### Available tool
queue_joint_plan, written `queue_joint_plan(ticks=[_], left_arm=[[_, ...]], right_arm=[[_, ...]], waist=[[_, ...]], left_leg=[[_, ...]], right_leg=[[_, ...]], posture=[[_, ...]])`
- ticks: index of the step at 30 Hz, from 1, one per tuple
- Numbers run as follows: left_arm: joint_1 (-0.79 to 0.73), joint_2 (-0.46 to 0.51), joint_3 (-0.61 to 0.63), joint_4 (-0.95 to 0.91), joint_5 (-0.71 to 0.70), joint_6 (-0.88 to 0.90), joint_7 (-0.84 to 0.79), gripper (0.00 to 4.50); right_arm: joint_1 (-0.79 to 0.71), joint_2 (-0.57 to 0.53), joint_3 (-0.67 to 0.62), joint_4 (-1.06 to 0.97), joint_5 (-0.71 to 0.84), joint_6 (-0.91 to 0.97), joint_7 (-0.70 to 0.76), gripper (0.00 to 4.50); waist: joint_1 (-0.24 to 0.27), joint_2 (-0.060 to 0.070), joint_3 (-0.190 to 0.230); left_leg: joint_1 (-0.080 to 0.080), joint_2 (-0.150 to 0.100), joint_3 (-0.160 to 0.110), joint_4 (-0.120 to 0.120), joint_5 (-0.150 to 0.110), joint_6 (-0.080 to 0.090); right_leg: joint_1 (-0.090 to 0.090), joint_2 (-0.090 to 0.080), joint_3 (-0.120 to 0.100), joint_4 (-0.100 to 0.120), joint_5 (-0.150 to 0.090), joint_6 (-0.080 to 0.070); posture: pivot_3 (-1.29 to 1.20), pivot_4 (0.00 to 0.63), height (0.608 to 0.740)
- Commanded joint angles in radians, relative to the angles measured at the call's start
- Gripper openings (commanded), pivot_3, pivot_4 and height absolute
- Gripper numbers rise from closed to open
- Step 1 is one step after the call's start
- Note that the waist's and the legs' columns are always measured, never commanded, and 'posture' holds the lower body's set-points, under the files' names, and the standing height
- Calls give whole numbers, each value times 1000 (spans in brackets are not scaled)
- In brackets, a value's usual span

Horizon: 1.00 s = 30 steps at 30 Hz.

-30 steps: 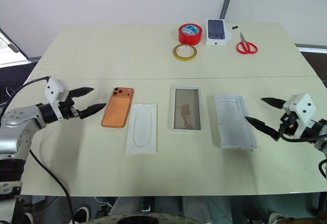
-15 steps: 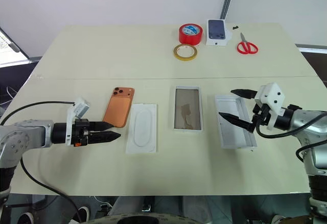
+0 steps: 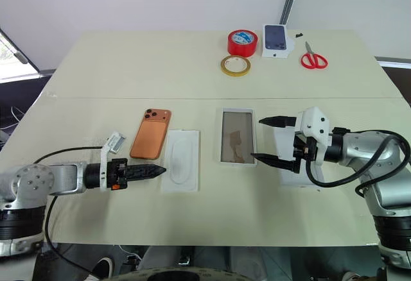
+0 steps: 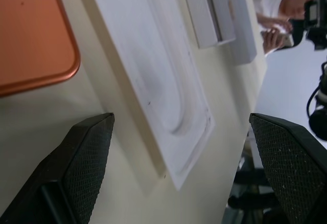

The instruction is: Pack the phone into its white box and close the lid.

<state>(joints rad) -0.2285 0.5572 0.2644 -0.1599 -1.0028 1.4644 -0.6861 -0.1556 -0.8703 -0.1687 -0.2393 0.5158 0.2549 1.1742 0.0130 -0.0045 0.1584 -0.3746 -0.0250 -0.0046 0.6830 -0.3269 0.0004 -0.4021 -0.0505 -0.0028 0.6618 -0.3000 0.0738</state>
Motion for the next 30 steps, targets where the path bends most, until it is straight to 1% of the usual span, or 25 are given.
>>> queue_joint_plan(ticks=[1,4,5,6,7,8,13,19,22,24,27,30], left_arm=[[29,-45,-15,-4,3,5,47,4459],[38,-79,-39,-5,20,-10,77,4459],[39,-86,-50,-3,28,-13,87,3938],[39,-91,-57,4,35,-8,98,3620],[42,-82,-77,1,48,-13,97,3168],[43,-77,-88,1,56,-16,100,2585],[36,-55,-102,17,82,-22,104,48],[24,-38,-120,28,102,-35,112,48],[-3,-65,-72,46,78,-32,130,48],[-49,-86,-7,73,53,-17,155,48],[-125,-102,63,65,19,-9,187,48],[-241,-131,94,46,-12,32,240,48]], right_arm=[[-1,6,-18,-24,5,-10,-12,4500],[6,11,-18,-26,1,-16,-21,4500],[8,12,-19,-28,0,-17,-24,4500],[10,13,-19,-29,-1,-17,-27,4500],[11,13,-20,-32,-1,-18,-29,4500],[12,13,-20,-33,0,-18,-31,4500],[17,12,-25,-36,-1,-22,-38,4500],[31,17,-22,-48,2,-25,-46,4500],[40,24,-7,-57,-2,-22,-52,4500],[46,41,23,-85,-3,-2,-70,4500],[54,59,84,-130,-20,20,-87,4500],[17,99,183,-91,-139,-32,-131,4500]], waist=[[0,0,0],[1,1,-1],[1,1,-1],[1,1,-1],[0,1,-1],[0,1,-1],[0,3,-2],[-3,8,-5],[-2,8,-5],[0,8,-5],[-1,5,-3],[-1,1,-1]], left_leg=[[0,0,0,0,0,0],[1,0,0,0,0,0],[1,0,0,0,0,0],[1,0,0,0,0,0],[1,0,0,0,0,0],[1,0,0,0,0,0],[1,0,0,0,0,0],[3,0,0,0,0,0],[3,0,0,0,0,0],[2,0,0,0,0,0],[1,0,-1,0,0,0],[-1,0,-1,0,0,-1]], right_leg=[[0,0,0,0,0,0],[1,0,0,0,0,0],[2,0,0,-1,0,0],[2,0,0,-1,0,0],[2,0,0,-1,0,0],[2,0,0,-1,0,0],[2,0,0,-1,0,0],[3,0,0,-1,0,0],[3,0,0,-1,0,0],[3,0,0,-1,0,0],[1,0,0,0,0,0],[-1,0,0,0,0,0]], posture=[[0,150,740],[0,150,740],[0,150,740],[0,150,740],[0,150,740],[0,150,740],[0,150,740],[0,150,740],[0,150,740],[0,150,740],[0,150,740],[0,150,740]])
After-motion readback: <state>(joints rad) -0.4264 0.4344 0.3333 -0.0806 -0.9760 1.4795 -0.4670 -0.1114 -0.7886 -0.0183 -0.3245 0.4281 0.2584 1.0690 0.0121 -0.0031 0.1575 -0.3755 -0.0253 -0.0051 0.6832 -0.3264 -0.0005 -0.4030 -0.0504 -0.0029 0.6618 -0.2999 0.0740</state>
